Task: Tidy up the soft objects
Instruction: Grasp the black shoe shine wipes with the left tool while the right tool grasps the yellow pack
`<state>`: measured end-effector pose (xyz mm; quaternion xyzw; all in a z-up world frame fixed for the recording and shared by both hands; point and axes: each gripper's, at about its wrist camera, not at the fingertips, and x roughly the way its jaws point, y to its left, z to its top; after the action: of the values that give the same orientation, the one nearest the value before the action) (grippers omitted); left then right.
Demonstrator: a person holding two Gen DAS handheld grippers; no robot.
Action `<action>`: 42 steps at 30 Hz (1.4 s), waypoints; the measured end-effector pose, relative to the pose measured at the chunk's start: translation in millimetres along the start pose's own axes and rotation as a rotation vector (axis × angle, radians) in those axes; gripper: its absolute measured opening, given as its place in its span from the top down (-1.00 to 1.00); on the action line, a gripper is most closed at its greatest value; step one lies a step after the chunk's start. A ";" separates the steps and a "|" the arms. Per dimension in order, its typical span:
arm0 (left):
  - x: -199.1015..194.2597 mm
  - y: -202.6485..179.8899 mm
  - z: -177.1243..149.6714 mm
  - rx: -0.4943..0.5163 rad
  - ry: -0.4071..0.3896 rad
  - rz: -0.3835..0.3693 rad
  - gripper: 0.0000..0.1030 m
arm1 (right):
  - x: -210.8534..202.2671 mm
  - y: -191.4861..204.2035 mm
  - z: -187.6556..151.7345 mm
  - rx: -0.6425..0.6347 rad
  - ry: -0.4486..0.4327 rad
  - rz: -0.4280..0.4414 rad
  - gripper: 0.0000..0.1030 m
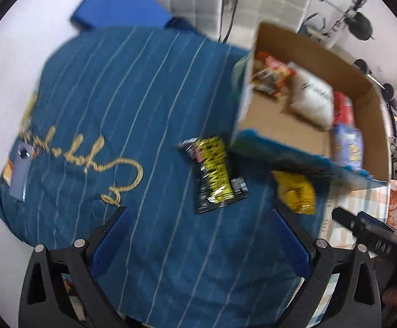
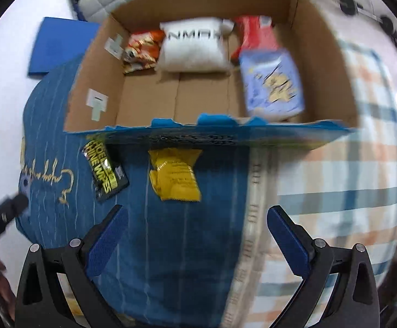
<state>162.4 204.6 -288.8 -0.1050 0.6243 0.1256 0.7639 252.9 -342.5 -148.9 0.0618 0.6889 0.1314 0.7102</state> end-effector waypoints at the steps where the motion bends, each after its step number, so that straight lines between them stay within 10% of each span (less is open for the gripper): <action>1: 9.4 5.1 1.9 -0.007 0.023 -0.004 -0.99 | 15.4 3.0 5.4 0.027 0.014 0.011 -0.96; 17: 159.0 -0.2 39.7 -0.052 0.285 -0.063 -0.99 | 104.0 36.5 26.9 0.091 0.075 -0.042 -0.03; 21: 174.9 -6.7 37.5 -0.026 0.285 -0.045 -0.94 | 100.2 26.8 17.8 0.091 0.083 -0.073 -0.03; 27: 172.3 -4.8 33.3 0.017 0.251 -0.024 -0.23 | 93.7 17.8 -2.6 0.055 0.069 -0.140 -0.02; 42: 136.4 16.8 -89.3 0.092 0.302 -0.041 -0.09 | 80.3 16.9 -39.6 0.023 0.128 -0.087 -0.42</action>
<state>99.9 200.4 -440.2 -0.1003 0.7347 0.0641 0.6678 213.2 -308.2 -223.3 0.0313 0.7364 0.0960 0.6690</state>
